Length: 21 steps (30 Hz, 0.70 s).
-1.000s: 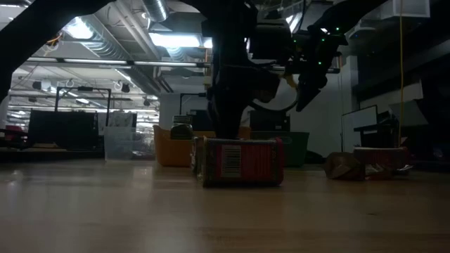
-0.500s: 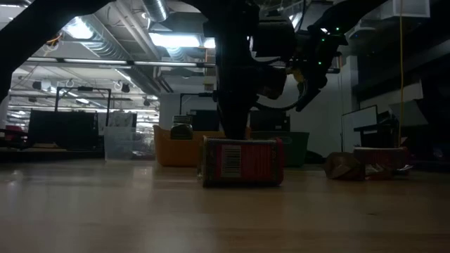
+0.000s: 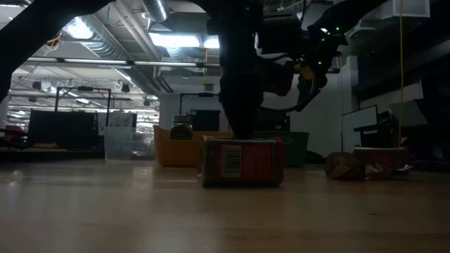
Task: Sort spices by type
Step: Put the green seasoning bottle into the yellow bin
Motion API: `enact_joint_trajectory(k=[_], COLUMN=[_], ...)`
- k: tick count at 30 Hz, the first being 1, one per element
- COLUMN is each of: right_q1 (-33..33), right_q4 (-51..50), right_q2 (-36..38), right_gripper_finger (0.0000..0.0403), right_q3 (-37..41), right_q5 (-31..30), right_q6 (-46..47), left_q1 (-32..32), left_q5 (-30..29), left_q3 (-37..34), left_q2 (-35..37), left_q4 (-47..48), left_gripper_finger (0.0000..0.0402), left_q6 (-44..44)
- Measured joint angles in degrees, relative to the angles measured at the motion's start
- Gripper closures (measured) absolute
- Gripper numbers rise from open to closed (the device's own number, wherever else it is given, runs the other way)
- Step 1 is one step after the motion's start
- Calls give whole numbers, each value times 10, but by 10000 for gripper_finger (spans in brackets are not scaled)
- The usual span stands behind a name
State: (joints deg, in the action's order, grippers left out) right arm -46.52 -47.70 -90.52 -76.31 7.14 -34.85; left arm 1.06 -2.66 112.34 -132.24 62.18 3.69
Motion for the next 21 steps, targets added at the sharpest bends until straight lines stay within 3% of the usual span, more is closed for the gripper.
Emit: enact_joint_trajectory(k=[21], right_q1=[0], right_q4=[0], right_q2=[0], right_gripper_finger=[320], right_q3=[0], right_q5=[0], right_q6=[0], left_q1=[-16], left_q5=[-19], left_q3=[50], left_q2=[-3], left_q4=[88], left_gripper_finger=[199], left_q6=[-24])
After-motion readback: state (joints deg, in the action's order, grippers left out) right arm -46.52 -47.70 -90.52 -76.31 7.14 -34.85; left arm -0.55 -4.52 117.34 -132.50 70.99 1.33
